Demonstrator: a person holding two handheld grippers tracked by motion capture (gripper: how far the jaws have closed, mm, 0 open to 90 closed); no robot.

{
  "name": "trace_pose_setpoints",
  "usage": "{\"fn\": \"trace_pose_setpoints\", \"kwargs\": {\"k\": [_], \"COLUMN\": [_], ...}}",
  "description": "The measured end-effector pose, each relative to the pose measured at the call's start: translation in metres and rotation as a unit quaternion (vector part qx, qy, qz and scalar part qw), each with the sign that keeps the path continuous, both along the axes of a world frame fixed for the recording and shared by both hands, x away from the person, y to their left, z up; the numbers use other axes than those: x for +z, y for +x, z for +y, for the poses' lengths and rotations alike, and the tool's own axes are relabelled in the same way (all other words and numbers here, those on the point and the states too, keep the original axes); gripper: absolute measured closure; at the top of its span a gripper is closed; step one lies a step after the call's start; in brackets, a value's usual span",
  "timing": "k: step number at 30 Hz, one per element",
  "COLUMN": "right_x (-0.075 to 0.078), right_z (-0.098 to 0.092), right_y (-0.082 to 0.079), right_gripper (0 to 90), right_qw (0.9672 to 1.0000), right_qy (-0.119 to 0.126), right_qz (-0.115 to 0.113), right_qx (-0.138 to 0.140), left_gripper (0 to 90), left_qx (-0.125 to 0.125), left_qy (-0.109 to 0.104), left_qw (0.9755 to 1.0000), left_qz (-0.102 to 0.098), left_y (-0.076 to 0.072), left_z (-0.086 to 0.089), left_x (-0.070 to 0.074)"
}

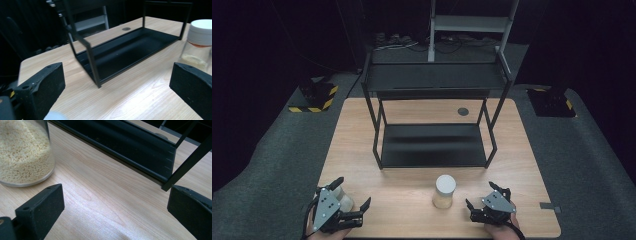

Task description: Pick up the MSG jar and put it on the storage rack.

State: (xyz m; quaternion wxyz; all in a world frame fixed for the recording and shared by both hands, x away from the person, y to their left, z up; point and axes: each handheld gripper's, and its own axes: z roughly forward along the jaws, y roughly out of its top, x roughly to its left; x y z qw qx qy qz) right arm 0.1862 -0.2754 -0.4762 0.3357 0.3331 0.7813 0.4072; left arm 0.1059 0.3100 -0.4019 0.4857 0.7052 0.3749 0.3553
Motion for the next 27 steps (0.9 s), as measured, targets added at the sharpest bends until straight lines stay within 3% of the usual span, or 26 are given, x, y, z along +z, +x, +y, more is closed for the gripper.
{"fn": "trace_pose_setpoints", "kwargs": {"k": [4,17,27], "right_x": [0.000,0.000,0.000], "right_z": [0.001,0.001,0.000], "right_y": [0.000,0.000,0.000], "right_gripper": [0.2,0.2,0.2], "right_qw": [1.0000,1.0000,1.0000], "right_qy": [-0.002,-0.001,0.002], "right_qz": [0.000,0.000,0.002], "right_qx": [-0.001,-0.002,-0.003], "left_gripper": [0.4,0.4,0.4], "left_qx": [0.016,0.055,0.066], "left_qy": [0.009,0.009,-0.002], "left_qw": [0.9998,0.9984,0.9975], "left_qz": [-0.002,0.011,0.024], "left_y": [-0.008,-0.024,-0.020], "left_z": [0.006,0.027,0.036], "left_x": [-0.001,-0.008,-0.018]}}
